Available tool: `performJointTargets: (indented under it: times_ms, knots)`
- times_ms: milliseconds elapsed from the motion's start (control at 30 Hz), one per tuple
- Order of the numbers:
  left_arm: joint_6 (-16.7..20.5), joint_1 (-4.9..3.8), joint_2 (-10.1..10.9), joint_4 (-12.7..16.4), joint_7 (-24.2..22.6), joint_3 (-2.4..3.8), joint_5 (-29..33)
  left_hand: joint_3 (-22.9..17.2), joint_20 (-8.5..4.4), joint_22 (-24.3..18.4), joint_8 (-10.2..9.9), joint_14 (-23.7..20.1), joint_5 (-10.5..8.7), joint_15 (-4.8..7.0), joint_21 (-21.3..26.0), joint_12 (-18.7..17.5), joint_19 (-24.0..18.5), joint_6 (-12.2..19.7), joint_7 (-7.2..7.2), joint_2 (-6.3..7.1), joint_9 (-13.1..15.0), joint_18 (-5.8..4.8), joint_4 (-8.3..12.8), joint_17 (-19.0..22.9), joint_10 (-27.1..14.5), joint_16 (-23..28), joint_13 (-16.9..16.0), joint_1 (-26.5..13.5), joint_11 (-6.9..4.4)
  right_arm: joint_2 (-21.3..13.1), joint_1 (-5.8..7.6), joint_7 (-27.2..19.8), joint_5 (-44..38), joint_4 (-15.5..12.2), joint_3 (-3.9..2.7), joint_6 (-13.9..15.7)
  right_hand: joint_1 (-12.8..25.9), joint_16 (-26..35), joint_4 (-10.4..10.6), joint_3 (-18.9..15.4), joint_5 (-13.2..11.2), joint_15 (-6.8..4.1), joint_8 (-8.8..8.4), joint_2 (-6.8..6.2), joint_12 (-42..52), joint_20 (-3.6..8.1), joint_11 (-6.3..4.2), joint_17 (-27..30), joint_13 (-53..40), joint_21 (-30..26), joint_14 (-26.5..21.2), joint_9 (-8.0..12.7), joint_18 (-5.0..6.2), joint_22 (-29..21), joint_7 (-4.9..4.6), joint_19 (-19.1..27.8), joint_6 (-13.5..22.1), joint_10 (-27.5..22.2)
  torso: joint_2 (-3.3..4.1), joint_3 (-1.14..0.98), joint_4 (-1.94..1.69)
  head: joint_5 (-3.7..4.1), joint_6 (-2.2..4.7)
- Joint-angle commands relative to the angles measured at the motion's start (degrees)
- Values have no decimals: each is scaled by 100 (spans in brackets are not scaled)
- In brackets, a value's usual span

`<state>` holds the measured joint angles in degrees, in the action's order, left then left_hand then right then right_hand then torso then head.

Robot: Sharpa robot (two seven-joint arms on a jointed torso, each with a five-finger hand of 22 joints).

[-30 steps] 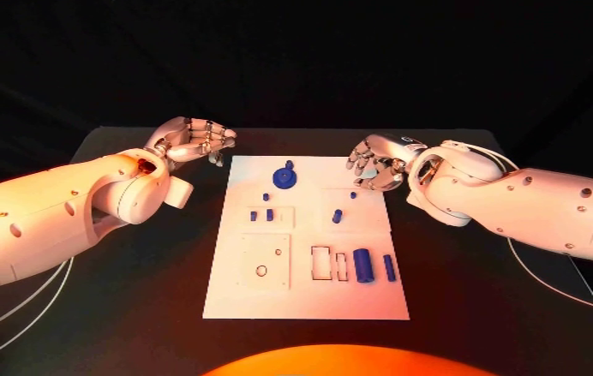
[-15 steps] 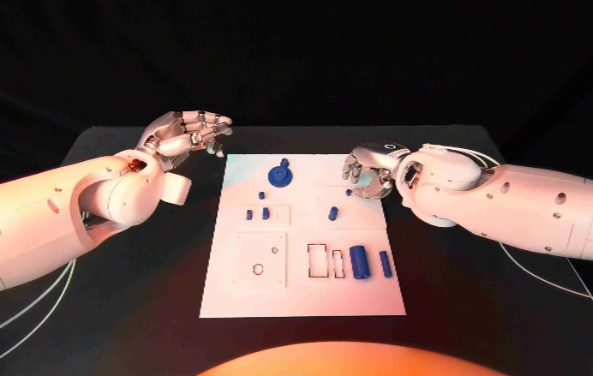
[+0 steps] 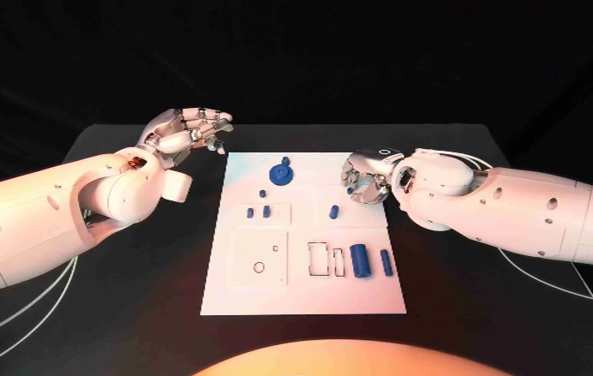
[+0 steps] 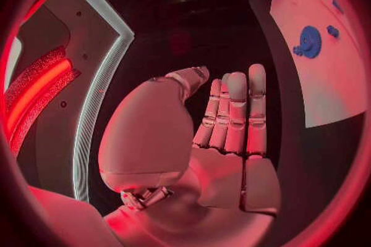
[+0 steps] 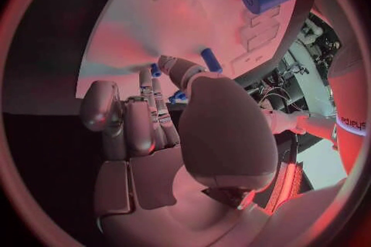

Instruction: Assemble the parts on the task board

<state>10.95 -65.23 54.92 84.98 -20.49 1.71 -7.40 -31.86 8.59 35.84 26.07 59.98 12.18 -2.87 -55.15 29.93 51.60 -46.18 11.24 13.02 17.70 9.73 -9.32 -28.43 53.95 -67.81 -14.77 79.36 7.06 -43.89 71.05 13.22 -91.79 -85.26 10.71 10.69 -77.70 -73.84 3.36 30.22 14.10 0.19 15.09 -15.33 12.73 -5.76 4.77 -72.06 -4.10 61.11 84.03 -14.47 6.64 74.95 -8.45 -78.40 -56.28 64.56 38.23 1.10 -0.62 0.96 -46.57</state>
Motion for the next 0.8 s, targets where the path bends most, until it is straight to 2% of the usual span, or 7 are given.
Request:
performJointTargets:
  times_ms: [33, 200, 233, 267, 500, 800]
  knots:
    - [-121, -5, -5, 17, -82, 5, 65, 31, 10, -9, 36, -44, 16, -15, 27, 1, 29, 23, 4, -21, 8, 89, 4, 9, -18, 19, 8, 34, 5, 23, -32, -66, -72, 3, 1, 3, -11, -58, -2, 81, -64, -21, 42, 66, 28, 2, -13, -31, -4, 92, 303, -18, -111, 99, 15, -59, -78, 74, -2, 0, -1, -12, -6]
    - [-132, -6, 0, 15, -23, 5, 32, 39, 8, -28, 49, -48, 17, -16, 50, 6, 43, 33, 13, -32, 11, 89, 6, 18, -17, 33, 18, 57, 8, 62, -61, -100, 15, 63, 0, 32, -89, -175, -48, 286, -253, -75, 148, 212, 55, 35, -77, -94, -18, 319, 314, -79, -146, 247, 69, -135, -275, 284, -3, -1, 2, -9, -16]
    - [-136, -6, 2, 16, -13, 5, 24, 39, 8, -28, 49, -48, 17, -16, 50, 6, 43, 33, 13, -32, 11, 89, 6, 18, -17, 33, 18, 57, 8, 68, -68, -102, 32, 82, 0, 24, -86, -204, -48, 378, -603, -86, 160, 298, 24, 47, -89, -94, -13, 351, 310, -97, -151, 281, 81, -136, -291, 317, -3, 1, 2, -9, -18]
    - [-141, -6, 3, 17, -5, 5, 18, 45, 7, -34, 50, -44, 17, -17, 57, 6, 52, 44, 19, -28, 10, 89, 14, 20, -21, 34, 22, 71, 12, 74, -74, -104, 46, 101, 0, 14, -93, -227, -55, 442, -781, -88, 165, 356, 4, 50, -89, -102, -12, 374, 309, -108, -154, 303, 80, -138, -295, 331, 0, 3, 0, -6, -28]
    - [-172, -6, 13, 20, 36, 4, -6, 49, 7, -39, 52, -41, 16, -18, 62, 7, 58, 52, 23, -26, 10, 89, 16, 21, -24, 34, 25, 77, 14, 123, -120, -96, 63, 184, 0, -36, -98, -255, -92, 523, -875, -97, 207, 428, -6, 56, -106, -93, -24, 402, 303, -146, -157, 338, 90, -137, -351, 407, 2, -6, 2, -11, -47]
    - [-207, -7, 25, 10, 97, 4, -79, 110, 0, -54, 94, 82, 14, -10, 46, 104, 182, 71, 22, -37, 19, 90, 26, -24, 48, -78, 8, 121, 2, 275, -212, 20, 17, 301, 0, -108, -100, -257, -126, 587, -919, -111, 259, 540, -30, 70, -123, -58, -39, 495, 293, -196, -173, 402, 94, -165, -409, 481, -2, -5, -2, 0, -79]
